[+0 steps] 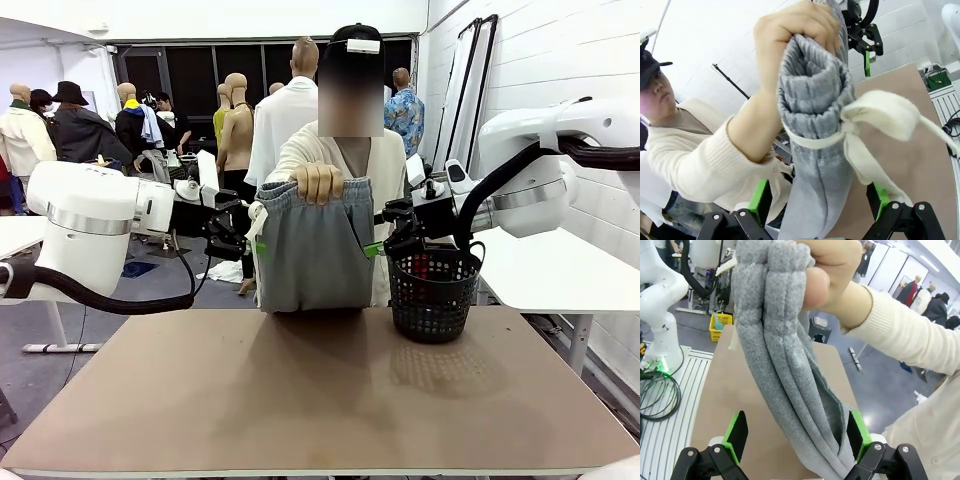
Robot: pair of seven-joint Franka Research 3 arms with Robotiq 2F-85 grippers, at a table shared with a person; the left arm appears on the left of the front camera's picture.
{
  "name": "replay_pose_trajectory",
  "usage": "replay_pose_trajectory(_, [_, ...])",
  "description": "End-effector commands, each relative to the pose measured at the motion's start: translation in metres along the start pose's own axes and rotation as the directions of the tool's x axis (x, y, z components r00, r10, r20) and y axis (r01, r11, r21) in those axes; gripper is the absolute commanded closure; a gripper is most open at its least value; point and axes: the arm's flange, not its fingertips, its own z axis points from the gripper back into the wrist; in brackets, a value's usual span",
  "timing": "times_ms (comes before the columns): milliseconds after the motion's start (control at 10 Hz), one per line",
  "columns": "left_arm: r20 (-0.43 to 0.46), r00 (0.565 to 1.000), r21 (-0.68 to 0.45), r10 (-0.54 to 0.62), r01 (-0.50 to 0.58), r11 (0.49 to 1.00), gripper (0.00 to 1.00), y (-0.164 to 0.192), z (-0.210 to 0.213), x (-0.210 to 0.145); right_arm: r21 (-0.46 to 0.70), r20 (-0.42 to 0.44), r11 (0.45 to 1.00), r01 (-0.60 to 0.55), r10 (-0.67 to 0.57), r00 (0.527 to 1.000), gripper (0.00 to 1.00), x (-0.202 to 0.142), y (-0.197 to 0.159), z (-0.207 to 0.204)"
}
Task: Fold the training pants.
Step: Grab both ends of the Training pants handed by a person.
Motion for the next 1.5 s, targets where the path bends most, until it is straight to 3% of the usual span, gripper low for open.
replay_pose_trajectory(0, [0.053, 0.998, -0.010, -0.018, 0.019, 1.000, 0.00, -0.006, -0.006, -0.005, -0.017, 0.036, 0.999, -0.028, 0.028, 0.999, 0.00, 0.003, -0.004, -0.005])
replay_pose_trajectory(1400, [0.229, 0.966, -0.168, 0.119, -0.081, 0.982, 0.00, 0.015, -0.035, -0.014, 0.084, 0.183, 0.996, -0.015, -0.001, 0.983, 0.00, 0.020, -0.013, -0.031])
